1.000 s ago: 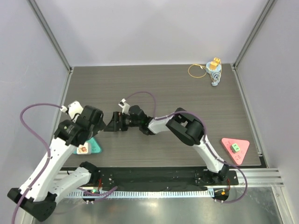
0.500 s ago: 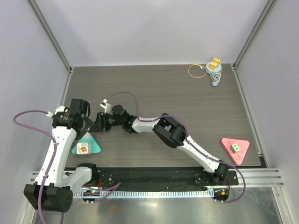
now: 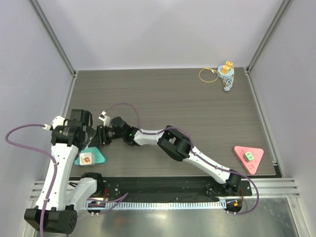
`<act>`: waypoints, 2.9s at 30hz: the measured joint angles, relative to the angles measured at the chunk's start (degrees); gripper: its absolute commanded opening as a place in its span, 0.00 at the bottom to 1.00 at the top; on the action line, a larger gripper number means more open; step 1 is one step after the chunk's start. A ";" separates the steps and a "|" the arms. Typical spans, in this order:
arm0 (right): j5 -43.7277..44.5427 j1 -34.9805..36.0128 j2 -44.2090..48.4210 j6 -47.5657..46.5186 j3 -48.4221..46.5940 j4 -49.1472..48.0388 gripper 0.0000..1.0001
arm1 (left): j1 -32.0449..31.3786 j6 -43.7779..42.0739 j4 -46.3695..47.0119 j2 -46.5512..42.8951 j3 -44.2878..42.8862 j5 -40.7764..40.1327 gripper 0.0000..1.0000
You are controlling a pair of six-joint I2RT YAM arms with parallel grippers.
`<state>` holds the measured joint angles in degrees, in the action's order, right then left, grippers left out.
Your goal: Pull the plug off the socket
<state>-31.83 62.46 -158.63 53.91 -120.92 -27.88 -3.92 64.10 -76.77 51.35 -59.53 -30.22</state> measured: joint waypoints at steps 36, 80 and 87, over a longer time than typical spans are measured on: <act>8.48 -10.34 22.95 2.80 43.30 -15.98 0.01 | 0.22 -2.91 22.05 -2.93 18.12 32.37 0.85; 8.87 -9.99 22.95 1.31 42.69 -15.19 0.01 | 0.22 6.58 28.33 3.10 21.90 26.60 0.74; 9.42 -9.81 22.95 1.25 42.51 -14.78 0.01 | 0.33 6.14 29.79 3.89 21.77 26.40 0.25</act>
<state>-22.41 52.64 -135.68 55.16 -78.41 -42.65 -3.60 70.24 -46.98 55.24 -37.76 -3.81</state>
